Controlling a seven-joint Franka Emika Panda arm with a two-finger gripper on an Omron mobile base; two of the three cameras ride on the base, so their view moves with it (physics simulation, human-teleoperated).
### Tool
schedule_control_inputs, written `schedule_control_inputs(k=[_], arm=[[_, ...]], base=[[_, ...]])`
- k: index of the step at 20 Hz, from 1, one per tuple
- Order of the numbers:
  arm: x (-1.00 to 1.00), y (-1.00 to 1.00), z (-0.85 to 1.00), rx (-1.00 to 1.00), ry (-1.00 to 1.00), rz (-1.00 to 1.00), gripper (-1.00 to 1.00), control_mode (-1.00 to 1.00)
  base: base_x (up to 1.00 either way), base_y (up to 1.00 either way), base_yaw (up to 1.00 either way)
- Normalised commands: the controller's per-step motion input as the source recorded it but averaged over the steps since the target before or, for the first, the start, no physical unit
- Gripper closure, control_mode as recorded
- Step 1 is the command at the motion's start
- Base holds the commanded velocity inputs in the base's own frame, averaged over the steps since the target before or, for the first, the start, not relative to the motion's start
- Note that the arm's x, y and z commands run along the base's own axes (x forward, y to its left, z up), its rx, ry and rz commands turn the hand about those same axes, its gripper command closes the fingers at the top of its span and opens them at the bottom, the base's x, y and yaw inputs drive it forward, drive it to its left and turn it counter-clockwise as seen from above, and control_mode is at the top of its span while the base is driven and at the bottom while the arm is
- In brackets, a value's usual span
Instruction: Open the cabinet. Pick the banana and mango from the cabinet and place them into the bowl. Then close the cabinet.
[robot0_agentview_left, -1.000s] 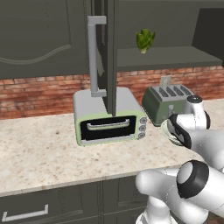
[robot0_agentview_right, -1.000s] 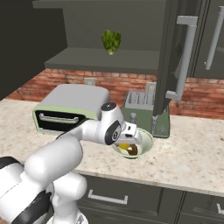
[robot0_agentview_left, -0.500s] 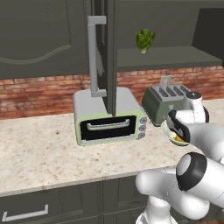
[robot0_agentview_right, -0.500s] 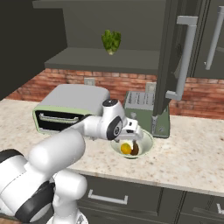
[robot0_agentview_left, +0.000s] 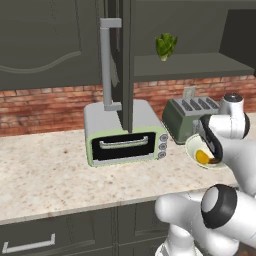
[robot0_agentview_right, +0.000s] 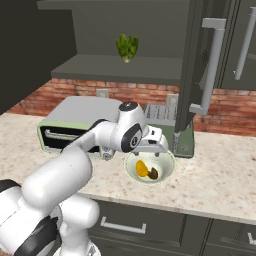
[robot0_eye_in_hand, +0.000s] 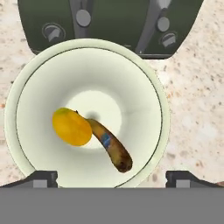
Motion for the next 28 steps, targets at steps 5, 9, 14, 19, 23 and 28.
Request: schedule_control_inputs(k=[5,9,14,19,23,28], arm=[[-0.48,0.00,0.48,0.00,-0.03,0.00,-1.00,-1.00],[-0.18,0.00,0.50,0.00,-0.05,0.00,-1.00,-1.00],[0.17,0.00,0.26,0.00,0.00,0.00,-1.00,-1.00],[-0.05,0.00,0.27,0.00,0.00,0.00,-1.00,-1.00],[-0.54,0.00,0.42,0.00,-0.05,0.00,-1.00,-1.00],[-0.62,0.05,0.41,0.00,-0.10,0.00,-1.00,-1.00]], base=[[0.00,0.00,0.00],[0.00,0.00,0.00],[0.00,0.00,0.00],[0.00,0.00,0.00],[0.00,0.00,0.00],[0.00,0.00,0.00]])
